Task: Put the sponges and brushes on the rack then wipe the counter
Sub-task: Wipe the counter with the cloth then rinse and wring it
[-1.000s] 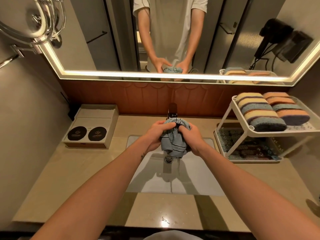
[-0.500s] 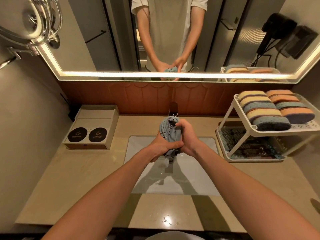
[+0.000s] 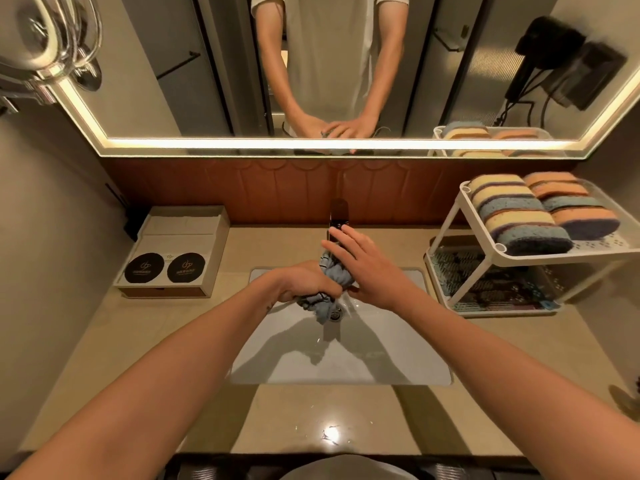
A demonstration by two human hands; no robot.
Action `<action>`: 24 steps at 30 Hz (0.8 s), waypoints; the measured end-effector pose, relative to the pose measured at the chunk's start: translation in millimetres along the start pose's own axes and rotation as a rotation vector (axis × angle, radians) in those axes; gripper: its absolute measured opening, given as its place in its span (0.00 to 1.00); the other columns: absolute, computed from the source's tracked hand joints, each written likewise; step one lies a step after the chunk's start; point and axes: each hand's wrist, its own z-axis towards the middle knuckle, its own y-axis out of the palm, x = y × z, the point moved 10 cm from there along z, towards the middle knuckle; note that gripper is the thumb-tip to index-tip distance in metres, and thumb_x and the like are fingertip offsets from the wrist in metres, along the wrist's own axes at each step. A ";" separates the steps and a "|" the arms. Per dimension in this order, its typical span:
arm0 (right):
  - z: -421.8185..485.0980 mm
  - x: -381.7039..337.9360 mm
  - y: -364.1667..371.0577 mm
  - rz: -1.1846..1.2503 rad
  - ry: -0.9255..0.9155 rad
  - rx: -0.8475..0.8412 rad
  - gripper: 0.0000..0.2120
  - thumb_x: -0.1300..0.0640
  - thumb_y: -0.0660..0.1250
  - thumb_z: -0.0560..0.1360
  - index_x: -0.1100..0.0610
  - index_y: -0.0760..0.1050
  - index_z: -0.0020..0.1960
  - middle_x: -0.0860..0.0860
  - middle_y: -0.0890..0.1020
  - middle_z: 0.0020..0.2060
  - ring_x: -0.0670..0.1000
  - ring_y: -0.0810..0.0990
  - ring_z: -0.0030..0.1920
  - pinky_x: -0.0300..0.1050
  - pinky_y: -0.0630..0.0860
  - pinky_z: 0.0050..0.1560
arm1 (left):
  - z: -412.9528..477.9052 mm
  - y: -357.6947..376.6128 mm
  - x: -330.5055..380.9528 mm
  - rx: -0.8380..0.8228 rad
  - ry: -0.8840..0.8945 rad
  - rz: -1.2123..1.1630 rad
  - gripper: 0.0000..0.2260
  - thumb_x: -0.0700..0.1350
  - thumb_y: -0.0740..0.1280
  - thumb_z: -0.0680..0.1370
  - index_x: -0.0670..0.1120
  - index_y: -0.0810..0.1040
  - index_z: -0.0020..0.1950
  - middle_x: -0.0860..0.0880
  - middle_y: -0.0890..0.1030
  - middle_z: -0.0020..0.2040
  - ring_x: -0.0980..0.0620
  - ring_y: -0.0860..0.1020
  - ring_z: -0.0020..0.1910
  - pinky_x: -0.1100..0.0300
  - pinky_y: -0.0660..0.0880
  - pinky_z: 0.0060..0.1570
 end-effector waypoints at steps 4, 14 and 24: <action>7.0 -2.2 8.5 -0.066 0.060 0.041 0.30 0.64 0.74 0.70 0.58 0.69 0.70 0.56 0.76 0.60 0.59 0.72 0.58 0.52 0.76 0.56 | 4.9 4.6 4.0 -0.025 -0.012 0.337 0.10 0.43 0.75 0.68 0.45 0.79 0.46 0.46 0.81 0.41 0.47 0.79 0.39 0.54 0.77 0.41; 8.0 4.9 38.6 0.144 0.447 -0.311 0.07 0.57 0.67 0.70 0.55 0.75 0.48 0.52 0.80 0.39 0.55 0.78 0.38 0.44 0.72 0.37 | -3.4 -0.3 22.2 0.438 0.228 1.117 0.22 0.47 0.70 0.75 0.47 0.68 0.67 0.46 0.83 0.53 0.42 0.82 0.51 0.54 0.74 0.42; -3.1 10.9 54.3 0.426 0.568 -0.216 0.18 0.58 0.71 0.68 0.55 0.73 0.57 0.54 0.79 0.52 0.57 0.79 0.49 0.50 0.79 0.44 | 3.8 -4.2 8.8 0.399 0.051 1.092 0.10 0.48 0.71 0.72 0.50 0.78 0.52 0.49 0.84 0.46 0.46 0.82 0.44 0.57 0.74 0.40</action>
